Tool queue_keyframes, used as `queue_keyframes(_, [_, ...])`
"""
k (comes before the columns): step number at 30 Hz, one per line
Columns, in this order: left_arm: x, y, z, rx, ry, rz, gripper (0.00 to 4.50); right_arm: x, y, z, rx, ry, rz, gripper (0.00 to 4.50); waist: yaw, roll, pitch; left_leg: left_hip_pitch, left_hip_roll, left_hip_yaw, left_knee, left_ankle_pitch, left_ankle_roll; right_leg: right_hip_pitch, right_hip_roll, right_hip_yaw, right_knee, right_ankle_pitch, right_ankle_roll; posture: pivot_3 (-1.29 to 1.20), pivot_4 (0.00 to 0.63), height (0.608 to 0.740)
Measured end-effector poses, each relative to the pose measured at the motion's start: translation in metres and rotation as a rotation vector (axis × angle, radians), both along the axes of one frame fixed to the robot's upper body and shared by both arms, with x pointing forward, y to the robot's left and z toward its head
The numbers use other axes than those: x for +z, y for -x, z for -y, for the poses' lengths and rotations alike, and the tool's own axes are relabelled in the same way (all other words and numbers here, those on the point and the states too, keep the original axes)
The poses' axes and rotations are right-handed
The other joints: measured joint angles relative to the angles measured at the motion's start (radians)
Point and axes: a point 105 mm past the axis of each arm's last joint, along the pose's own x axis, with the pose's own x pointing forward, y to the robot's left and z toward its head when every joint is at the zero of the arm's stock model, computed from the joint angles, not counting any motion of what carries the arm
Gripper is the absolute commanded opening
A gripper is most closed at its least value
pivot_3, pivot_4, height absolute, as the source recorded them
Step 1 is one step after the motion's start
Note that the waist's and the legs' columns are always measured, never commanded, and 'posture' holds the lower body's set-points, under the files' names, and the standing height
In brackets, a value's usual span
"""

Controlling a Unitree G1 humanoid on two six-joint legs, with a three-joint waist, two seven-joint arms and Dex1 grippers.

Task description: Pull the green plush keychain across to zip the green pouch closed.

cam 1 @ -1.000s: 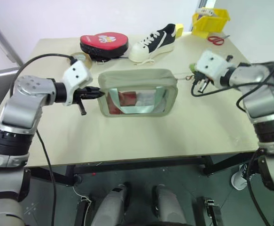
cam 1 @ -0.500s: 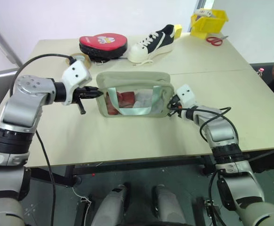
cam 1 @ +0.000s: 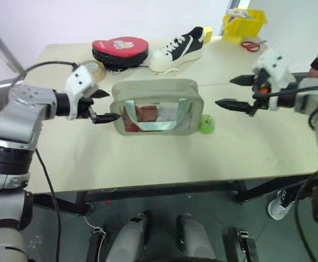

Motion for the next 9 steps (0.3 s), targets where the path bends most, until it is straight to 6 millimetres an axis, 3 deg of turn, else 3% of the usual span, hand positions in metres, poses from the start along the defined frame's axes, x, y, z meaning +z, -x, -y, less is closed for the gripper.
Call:
queue_keyframes(5, [0.033,0.007,-0.009,-0.006,0.070,0.039,4.48,0.021,0.028,-0.033,0.174,-0.035,-0.013,4.50,-0.004,0.000,0.000,-0.001,0.000,0.000,0.000,0.000,0.000,0.000,-0.001,0.000,-0.001,-0.001,-0.001,0.00,0.150,0.740])
queue_keyframes(9, [0.037,0.007,-0.007,-0.008,0.120,0.029,4.48,0.020,0.025,-0.041,0.152,-0.031,0.018,4.50,0.005,0.000,0.000,-0.001,0.000,0.001,0.000,0.000,0.000,0.000,-0.002,0.001,-0.003,0.000,-0.001,0.00,0.150,0.740])
